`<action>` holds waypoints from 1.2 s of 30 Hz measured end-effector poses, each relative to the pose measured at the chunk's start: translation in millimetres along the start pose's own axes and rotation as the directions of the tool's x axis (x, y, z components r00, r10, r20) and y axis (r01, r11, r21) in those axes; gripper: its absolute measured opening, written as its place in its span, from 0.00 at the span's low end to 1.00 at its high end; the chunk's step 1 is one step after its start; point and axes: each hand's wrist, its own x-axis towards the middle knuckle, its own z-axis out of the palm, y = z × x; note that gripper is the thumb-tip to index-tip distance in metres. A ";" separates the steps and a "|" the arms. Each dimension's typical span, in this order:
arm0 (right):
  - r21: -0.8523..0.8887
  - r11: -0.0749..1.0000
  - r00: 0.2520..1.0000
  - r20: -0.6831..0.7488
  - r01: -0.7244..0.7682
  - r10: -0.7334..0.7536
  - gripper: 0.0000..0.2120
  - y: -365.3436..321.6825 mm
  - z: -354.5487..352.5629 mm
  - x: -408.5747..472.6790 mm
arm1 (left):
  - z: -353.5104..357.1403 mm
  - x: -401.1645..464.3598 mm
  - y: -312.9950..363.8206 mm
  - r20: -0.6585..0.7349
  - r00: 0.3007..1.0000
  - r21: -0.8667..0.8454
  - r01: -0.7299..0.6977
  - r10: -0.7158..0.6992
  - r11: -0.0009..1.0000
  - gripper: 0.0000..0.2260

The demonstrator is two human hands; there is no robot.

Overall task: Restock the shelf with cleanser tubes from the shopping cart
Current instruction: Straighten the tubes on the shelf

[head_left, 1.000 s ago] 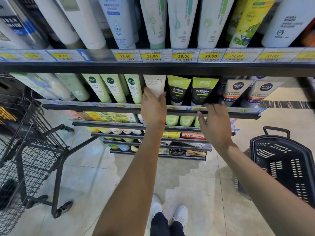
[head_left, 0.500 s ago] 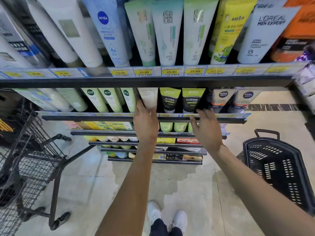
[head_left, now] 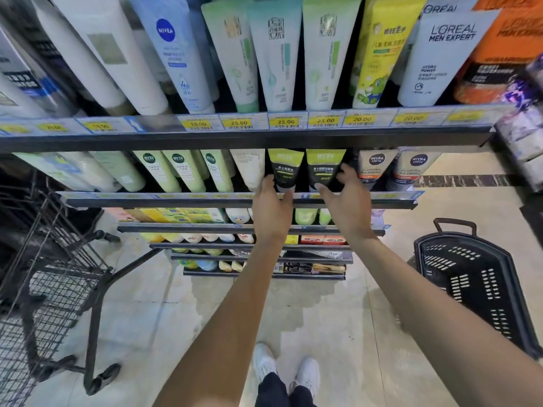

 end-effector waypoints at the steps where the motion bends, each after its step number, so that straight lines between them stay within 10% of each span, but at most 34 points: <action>1: 0.002 1.000 1.000 -0.001 -0.001 0.001 0.34 -0.4 0.8 3.1 | 3.2 2.4 0.5 0.003 1.000 0.002 0.019 -0.019 1.000 0.25; 36: -0.159 0.983 0.996 0.037 0.090 -0.085 0.17 2.9 -5.2 15.5 | 22.8 14.7 6.0 0.026 0.998 0.148 0.046 -0.050 0.988 0.23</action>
